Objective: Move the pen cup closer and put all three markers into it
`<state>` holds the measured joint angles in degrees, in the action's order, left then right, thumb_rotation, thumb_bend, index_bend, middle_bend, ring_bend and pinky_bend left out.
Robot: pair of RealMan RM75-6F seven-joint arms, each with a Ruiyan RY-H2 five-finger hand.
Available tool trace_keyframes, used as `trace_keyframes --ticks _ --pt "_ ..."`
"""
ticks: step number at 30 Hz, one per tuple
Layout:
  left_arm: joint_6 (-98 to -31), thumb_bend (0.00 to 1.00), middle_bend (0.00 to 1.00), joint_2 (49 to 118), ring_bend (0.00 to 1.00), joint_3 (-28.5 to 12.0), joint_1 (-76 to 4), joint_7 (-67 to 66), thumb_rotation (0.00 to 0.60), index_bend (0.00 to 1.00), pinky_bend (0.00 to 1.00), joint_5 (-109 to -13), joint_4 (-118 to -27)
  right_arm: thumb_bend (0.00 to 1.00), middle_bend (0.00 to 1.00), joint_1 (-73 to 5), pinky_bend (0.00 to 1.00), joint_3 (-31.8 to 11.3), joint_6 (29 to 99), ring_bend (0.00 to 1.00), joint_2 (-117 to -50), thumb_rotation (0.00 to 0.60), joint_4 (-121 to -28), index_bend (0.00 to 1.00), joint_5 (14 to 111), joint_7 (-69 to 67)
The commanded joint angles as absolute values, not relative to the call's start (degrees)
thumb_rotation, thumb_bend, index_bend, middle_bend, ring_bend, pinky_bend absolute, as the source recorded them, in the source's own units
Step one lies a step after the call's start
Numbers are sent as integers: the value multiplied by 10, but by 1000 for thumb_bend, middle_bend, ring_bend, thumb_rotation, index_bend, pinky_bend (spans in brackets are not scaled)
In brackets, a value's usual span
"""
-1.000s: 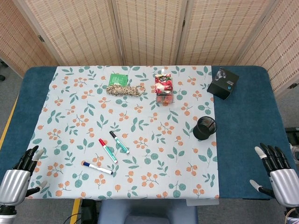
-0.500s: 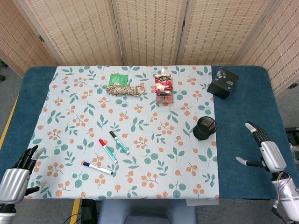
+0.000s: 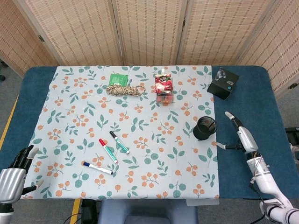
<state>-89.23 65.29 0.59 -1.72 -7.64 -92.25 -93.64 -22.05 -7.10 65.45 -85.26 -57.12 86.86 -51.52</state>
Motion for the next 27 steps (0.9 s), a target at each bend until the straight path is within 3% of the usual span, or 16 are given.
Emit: trace_keyframes --ticks 1,7,10,17,20,27 --pt "-890 121 84 652 104 4 -18 -75 600 0 454 -919 -936 31 0 -236 0 -73 642 0 -878 600 -546 0 863 -530" --pt "-890 121 86 651 104 5 -18 -72 600 0 454 -920 -936 48 0 -250 1 -86 644 0 -936 600 -496 0 847 -548" --pt "-891 122 87 649 104 6 -17 -71 600 0 454 -920 -937 96 61 -259 134 -95 641 24 -967 600 -470 45 835 -539" --pt "-897 122 87 648 104 10 -13 -71 600 0 454 -926 -938 193 288 -276 442 -101 636 228 -1006 600 -440 302 826 -512" --pt "-900 122 87 648 104 10 -12 -70 600 0 454 -926 -938 236 362 -275 522 -99 650 297 -1008 600 -443 365 831 -508" --pt "-901 122 90 648 104 8 -11 -70 600 0 454 -923 -939 235 372 -265 535 -88 719 307 -978 600 -529 385 863 -495"
